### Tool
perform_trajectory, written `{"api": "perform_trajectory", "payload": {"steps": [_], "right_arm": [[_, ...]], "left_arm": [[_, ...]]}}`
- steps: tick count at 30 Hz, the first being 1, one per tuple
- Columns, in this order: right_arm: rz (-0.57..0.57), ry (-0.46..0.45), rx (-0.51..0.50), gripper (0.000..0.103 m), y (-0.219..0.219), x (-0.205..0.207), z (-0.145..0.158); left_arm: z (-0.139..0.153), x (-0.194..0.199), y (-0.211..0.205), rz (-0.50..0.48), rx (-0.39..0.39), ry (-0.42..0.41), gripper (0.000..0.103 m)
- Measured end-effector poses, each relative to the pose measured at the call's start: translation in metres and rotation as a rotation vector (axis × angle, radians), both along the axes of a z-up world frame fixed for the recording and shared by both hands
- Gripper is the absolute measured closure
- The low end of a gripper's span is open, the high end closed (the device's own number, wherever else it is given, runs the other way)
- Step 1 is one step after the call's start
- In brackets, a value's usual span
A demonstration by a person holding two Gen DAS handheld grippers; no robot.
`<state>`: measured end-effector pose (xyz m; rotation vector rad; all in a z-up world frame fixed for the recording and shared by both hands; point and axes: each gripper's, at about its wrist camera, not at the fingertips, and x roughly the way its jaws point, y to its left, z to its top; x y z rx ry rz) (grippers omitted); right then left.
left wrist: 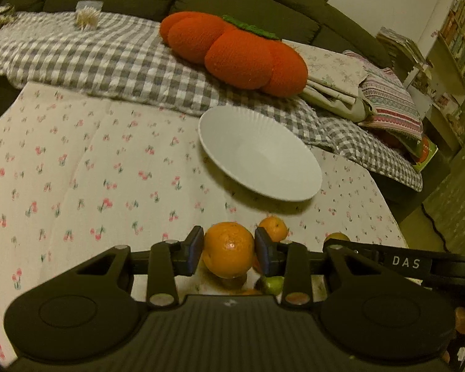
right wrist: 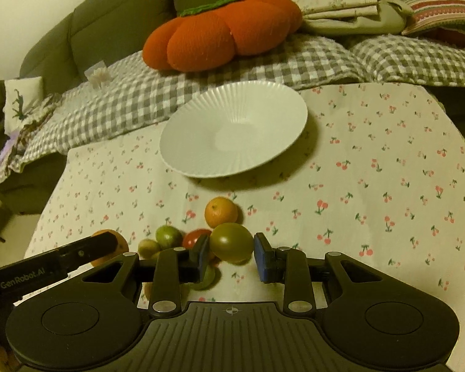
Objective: Organize fruits
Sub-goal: 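Carry both fruits into the white plate and open both grippers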
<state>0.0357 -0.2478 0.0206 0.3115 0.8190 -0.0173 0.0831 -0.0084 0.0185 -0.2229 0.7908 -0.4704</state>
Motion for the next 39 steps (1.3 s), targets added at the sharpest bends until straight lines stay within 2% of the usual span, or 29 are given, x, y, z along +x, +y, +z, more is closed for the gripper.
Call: {"api": "perform_trajectory", "payload": {"steps": [8, 18, 27, 30, 34, 39], "right_arm": [[-0.014, -0.032, 0.004, 0.074, -0.016, 0.023, 0.007], [-0.017, -0.069, 0.033, 0.074, -0.029, 0.051, 0.008], [-0.004, -0.074, -0.022, 0.074, -0.031, 0.083, -0.002], [0.015, -0.072, -0.058, 0.074, -0.026, 0.092, -0.007], [0.038, -0.064, -0.115, 0.074, -0.019, 0.100, -0.016], [0.049, -0.064, -0.131, 0.072, -0.016, 0.104, -0.020]], "left_arm": [[0.017, 0.034, -0.013, -0.025, 0.018, -0.061, 0.069], [0.002, 0.067, -0.048, -0.085, 0.007, -0.072, 0.069], [-0.011, 0.097, -0.063, -0.093, -0.019, -0.079, 0.068], [-0.020, 0.101, -0.069, -0.104, 0.003, -0.075, 0.068], [-0.023, 0.103, -0.071, -0.112, -0.011, -0.077, 0.068], [-0.024, 0.103, -0.070, -0.113, -0.017, -0.078, 0.066]]}}
